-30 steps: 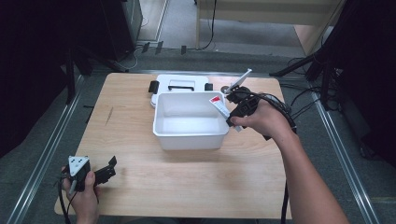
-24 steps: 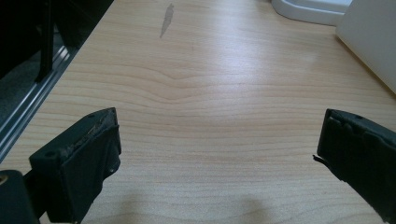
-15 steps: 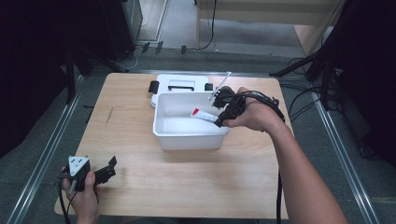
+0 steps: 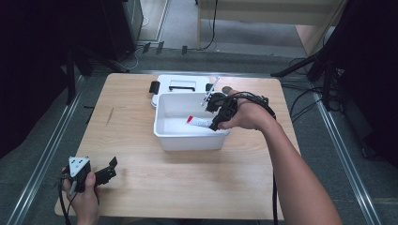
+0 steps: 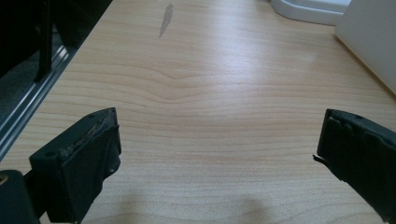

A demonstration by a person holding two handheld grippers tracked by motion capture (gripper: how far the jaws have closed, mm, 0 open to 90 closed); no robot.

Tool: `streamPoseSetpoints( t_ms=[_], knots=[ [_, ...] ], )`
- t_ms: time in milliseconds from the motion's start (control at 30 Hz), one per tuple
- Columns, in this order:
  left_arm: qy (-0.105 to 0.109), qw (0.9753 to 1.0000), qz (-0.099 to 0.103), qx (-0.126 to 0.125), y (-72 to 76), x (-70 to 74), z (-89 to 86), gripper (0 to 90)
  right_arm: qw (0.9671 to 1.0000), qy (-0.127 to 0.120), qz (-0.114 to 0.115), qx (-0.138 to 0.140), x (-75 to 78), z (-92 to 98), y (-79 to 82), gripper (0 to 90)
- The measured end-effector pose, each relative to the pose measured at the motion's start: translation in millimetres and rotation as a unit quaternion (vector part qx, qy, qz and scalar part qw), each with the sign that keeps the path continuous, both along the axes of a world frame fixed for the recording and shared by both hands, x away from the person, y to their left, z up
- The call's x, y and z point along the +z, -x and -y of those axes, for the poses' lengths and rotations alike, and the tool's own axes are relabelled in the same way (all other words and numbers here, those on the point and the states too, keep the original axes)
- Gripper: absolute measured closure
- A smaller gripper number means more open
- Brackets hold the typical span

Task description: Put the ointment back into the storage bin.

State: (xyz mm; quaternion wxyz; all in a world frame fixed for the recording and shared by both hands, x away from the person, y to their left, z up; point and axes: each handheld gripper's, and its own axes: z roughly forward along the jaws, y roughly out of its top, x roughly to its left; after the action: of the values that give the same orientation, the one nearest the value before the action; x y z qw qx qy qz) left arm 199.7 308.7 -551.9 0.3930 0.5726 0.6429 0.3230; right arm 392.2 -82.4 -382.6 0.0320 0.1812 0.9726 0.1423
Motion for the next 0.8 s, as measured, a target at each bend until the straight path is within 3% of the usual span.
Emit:
streamPoseSetpoints(
  t_ms=[800],
  knots=[
    [-0.001, 1.0000, -0.003, -0.001, 0.0, 0.2, 0.2, 0.1, 0.9978, 0.058, -0.025, 0.018, -39.2, -8.0, -15.4, 72.0]
  ],
)
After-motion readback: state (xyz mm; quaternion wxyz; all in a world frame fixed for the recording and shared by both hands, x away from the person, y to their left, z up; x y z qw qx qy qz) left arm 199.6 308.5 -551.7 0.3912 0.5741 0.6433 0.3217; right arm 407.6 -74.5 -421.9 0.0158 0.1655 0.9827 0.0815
